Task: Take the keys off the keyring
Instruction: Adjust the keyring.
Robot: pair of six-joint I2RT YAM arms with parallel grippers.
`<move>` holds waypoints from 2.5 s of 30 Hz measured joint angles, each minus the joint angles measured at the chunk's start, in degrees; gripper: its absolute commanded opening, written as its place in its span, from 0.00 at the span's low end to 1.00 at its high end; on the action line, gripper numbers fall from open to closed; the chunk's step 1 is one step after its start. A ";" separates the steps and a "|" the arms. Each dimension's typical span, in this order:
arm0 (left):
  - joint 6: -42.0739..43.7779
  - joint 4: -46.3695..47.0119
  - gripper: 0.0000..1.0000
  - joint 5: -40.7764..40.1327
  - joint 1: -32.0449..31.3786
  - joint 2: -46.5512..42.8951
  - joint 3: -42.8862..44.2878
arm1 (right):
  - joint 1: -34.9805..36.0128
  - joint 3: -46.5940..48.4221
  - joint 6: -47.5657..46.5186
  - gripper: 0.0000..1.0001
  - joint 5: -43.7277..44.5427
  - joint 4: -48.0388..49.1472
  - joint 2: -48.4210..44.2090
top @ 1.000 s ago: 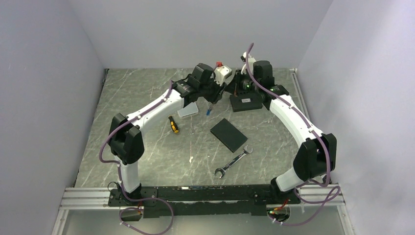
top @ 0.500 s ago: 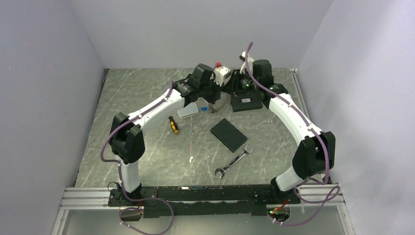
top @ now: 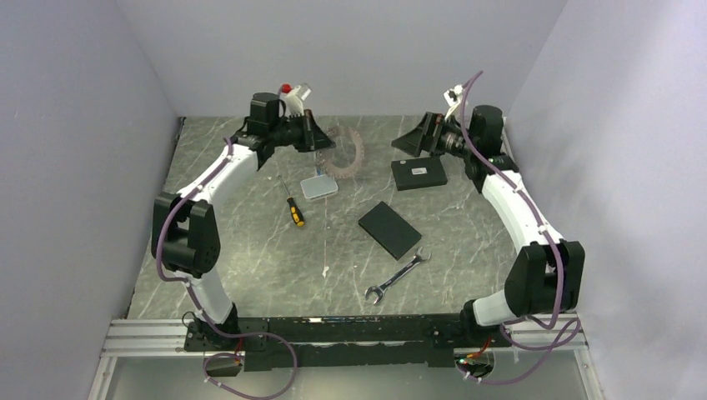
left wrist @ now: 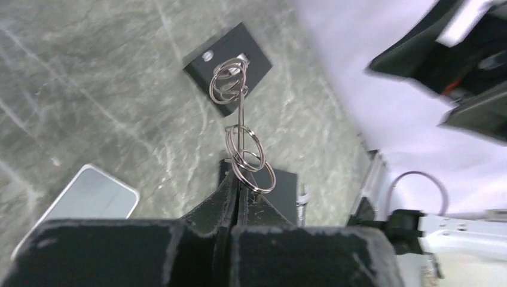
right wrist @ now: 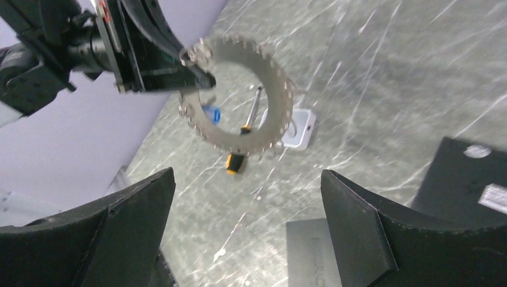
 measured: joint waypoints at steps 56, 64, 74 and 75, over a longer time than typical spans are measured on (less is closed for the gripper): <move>-46.71 63.71 0.02 11.02 2.54 -2.73 -23.91 | 14.21 -22.45 56.17 0.00 0.13 74.18 15.96; -41.07 55.87 0.29 13.16 3.06 -2.73 -22.38 | 10.32 -22.45 55.71 0.00 -0.24 74.23 15.82; -33.03 47.58 0.55 15.91 5.01 -3.15 -21.66 | 8.66 -22.67 53.96 0.00 -0.98 74.18 13.66; -32.59 47.28 0.55 16.06 5.16 -3.45 -21.84 | 8.66 -22.71 54.10 0.00 -0.96 74.16 13.60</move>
